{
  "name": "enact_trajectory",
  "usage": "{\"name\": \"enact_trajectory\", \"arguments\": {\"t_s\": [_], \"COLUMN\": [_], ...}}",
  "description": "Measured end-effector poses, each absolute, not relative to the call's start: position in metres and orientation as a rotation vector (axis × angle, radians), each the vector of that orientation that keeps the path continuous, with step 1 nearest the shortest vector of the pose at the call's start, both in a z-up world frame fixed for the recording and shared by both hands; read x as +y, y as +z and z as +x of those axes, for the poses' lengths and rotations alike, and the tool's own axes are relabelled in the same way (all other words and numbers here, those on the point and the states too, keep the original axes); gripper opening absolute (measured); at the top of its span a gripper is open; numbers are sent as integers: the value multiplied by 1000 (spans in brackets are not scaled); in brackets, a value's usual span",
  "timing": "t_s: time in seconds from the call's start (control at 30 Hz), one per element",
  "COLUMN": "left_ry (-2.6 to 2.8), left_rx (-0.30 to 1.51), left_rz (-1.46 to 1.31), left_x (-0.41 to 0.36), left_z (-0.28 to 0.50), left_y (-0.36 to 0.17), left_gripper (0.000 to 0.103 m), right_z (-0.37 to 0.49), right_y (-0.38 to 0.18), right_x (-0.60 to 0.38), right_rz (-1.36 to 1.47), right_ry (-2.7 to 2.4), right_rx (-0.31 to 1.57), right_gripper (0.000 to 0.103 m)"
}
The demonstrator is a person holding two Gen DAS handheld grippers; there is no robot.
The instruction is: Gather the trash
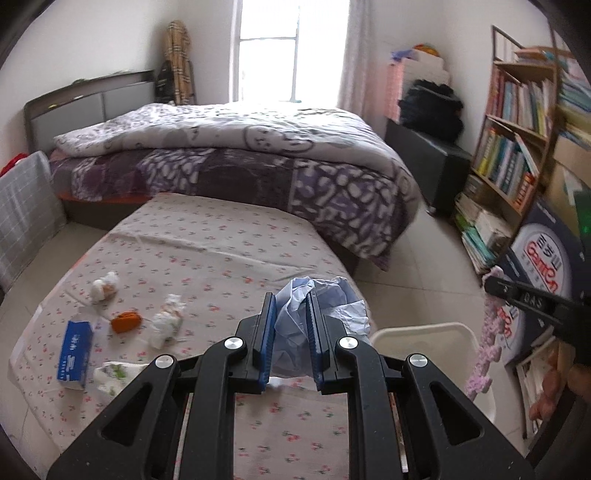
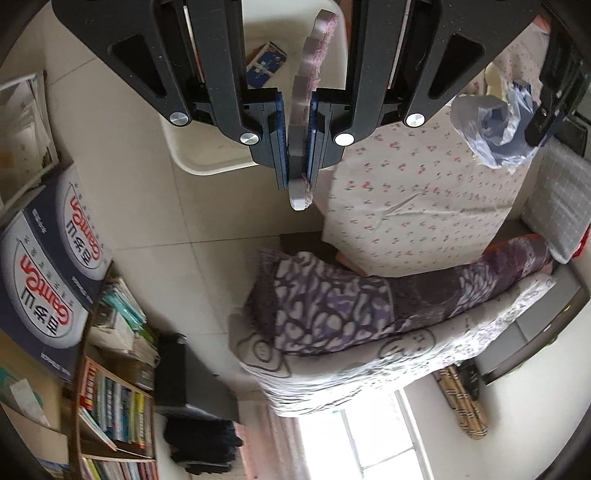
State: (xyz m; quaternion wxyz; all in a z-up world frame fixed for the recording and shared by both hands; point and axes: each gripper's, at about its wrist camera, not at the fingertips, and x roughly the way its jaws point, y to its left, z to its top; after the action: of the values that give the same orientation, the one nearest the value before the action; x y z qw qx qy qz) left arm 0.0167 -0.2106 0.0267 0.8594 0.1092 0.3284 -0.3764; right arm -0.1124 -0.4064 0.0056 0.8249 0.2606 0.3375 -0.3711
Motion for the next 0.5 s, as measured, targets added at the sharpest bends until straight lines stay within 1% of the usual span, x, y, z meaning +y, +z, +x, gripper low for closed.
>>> {"name": "enact_trajectory", "arguments": {"t_s": [0.1,0.2,0.23,0.27,0.3,0.37,0.5], "left_ry": [-825,-857,-868,-879,-887,-906,-942], "left_rx": [695,704,707,708,708,710,729], "left_rz": [246,264,270,278,284,298,308], "left_x": [-222,-235,-240,-244,-247,-254,-265], "left_z": [5,-7,-11,-15,-18,-26,-37], "left_y": [22,17,15,13,12,8,3], "left_gripper": [17,17,17,17,17,17,17], "right_z": [-120,-130,-131,-134,-137,-142,-153], "right_y": [5,2,2,1,1,3,5], "right_x": [-414,-423,-425,-427,-429,-432,-439], "right_rz": [565,585,588,592,597,598,608], "right_ry": [-810,-836,-843,-850,-857,-872,-905], "right_rx": [719,726,729,730,725,719,696], "right_gripper": [10,14,17,28,35,36,47]}}
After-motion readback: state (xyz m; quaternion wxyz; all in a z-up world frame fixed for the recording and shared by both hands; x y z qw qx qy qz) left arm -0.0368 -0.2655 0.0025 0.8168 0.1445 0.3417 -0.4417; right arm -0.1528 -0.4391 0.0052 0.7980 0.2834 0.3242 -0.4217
